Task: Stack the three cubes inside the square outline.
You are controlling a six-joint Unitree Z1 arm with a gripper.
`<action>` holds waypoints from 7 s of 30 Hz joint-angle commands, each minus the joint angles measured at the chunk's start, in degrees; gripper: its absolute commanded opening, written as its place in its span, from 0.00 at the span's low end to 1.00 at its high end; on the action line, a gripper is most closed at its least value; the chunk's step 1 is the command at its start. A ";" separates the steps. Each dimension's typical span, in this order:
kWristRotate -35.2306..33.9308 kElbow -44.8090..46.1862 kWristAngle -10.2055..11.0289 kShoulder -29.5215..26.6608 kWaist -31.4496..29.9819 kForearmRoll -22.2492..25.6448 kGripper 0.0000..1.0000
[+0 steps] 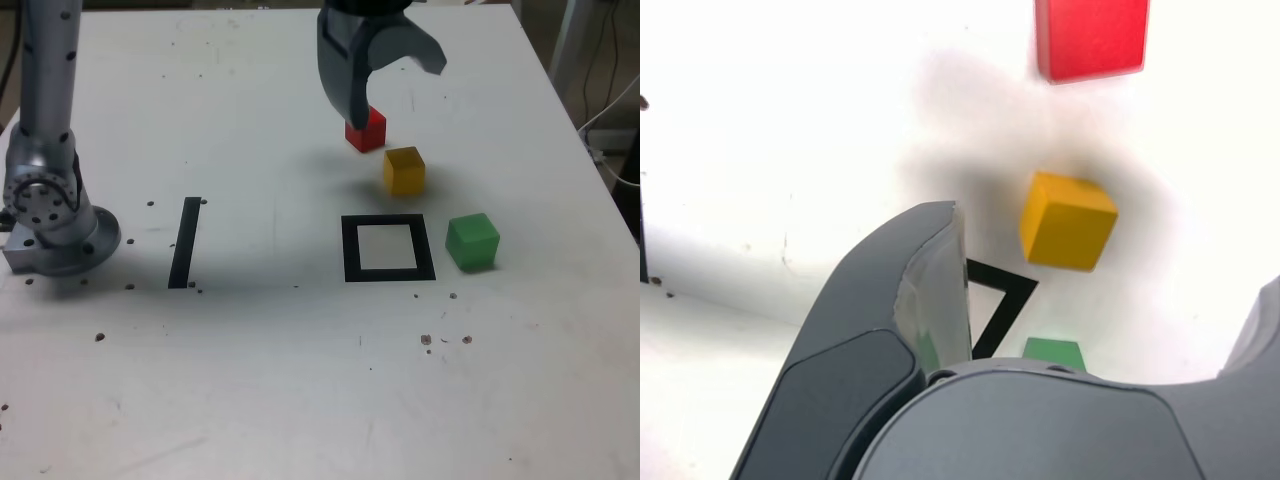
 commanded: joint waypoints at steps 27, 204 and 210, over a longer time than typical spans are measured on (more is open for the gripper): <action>3.45 1.78 3.80 10.78 9.40 -5.15 0.93; 2.70 -2.21 1.20 5.48 -5.86 -1.39 0.98; 5.50 -2.52 2.58 9.98 -3.61 -1.14 0.97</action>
